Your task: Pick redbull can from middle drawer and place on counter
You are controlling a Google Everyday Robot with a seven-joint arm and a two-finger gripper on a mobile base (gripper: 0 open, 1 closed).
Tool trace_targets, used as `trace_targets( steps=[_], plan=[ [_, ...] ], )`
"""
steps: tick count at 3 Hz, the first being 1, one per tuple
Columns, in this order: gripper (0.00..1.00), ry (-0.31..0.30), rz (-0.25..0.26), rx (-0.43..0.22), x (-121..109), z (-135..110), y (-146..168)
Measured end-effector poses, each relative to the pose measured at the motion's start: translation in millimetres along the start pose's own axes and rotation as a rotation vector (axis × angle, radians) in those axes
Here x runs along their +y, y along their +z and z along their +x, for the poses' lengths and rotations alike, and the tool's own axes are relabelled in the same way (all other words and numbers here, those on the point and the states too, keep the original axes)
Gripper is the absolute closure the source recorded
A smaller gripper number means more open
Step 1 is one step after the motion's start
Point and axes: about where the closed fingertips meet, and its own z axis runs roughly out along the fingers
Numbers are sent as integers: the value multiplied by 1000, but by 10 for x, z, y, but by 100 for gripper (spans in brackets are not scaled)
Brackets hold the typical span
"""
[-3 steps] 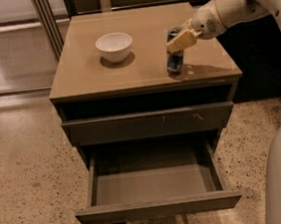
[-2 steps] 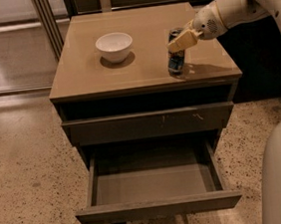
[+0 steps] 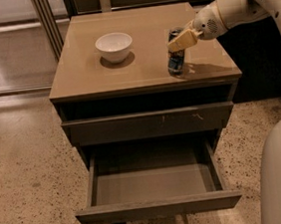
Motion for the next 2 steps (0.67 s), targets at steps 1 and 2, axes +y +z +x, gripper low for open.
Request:
trace_targets(
  steps=[1,2],
  plan=[
    [58,0,0,0,0,0,0],
    [34,0,0,0,0,0,1]
  ],
)
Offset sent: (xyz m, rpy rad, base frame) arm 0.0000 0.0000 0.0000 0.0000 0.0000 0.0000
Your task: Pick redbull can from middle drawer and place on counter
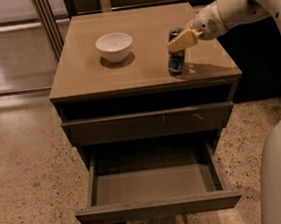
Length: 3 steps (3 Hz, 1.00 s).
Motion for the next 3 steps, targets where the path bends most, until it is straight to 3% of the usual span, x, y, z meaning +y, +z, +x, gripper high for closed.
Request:
trace_targets(
  steps=[1,2,3],
  plan=[
    [11,0,0,0,0,0,0],
    [0,0,0,0,0,0,1],
    [0,0,0,0,0,0,1]
  ],
)
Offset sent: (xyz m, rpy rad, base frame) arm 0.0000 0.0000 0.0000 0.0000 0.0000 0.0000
